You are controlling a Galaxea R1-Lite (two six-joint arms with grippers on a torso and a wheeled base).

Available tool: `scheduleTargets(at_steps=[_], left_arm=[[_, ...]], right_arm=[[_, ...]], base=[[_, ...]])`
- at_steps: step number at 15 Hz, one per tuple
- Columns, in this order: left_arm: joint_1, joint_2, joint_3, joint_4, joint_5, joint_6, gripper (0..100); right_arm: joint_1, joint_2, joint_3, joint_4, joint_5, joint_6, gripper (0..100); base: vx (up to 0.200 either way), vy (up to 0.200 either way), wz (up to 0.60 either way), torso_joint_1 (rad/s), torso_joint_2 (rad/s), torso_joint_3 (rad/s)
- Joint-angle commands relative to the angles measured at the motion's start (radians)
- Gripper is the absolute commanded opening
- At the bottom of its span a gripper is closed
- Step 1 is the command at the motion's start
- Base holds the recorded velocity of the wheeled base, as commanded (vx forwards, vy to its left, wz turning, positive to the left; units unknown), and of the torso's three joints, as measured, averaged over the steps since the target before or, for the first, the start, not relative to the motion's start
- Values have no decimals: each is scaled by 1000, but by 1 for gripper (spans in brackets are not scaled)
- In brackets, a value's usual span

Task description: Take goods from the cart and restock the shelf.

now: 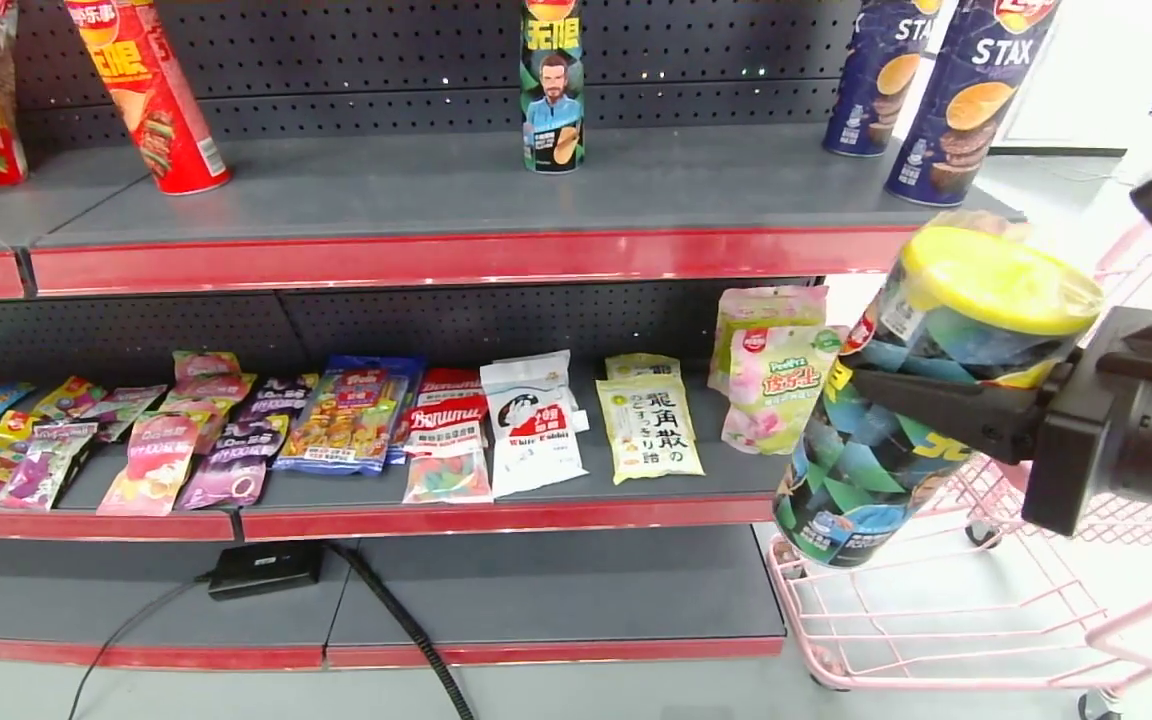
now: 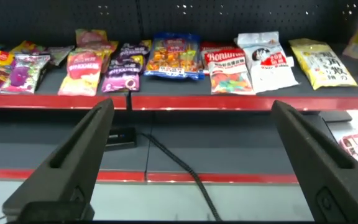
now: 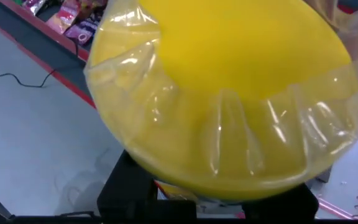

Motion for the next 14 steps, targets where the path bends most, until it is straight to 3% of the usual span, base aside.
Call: scheduleTargets(at_steps=[1, 14], left_arm=[[0, 1, -1, 0, 1, -1, 100], [0, 1, -1, 0, 1, 1, 100]], right_arm=[[1, -6, -30, 2, 8, -1, 0], [-1, -9, -37, 1, 7, -3, 0]], base=[[0, 0, 0, 119, -481, -364], [0, 0, 0, 180, -555, -373]])
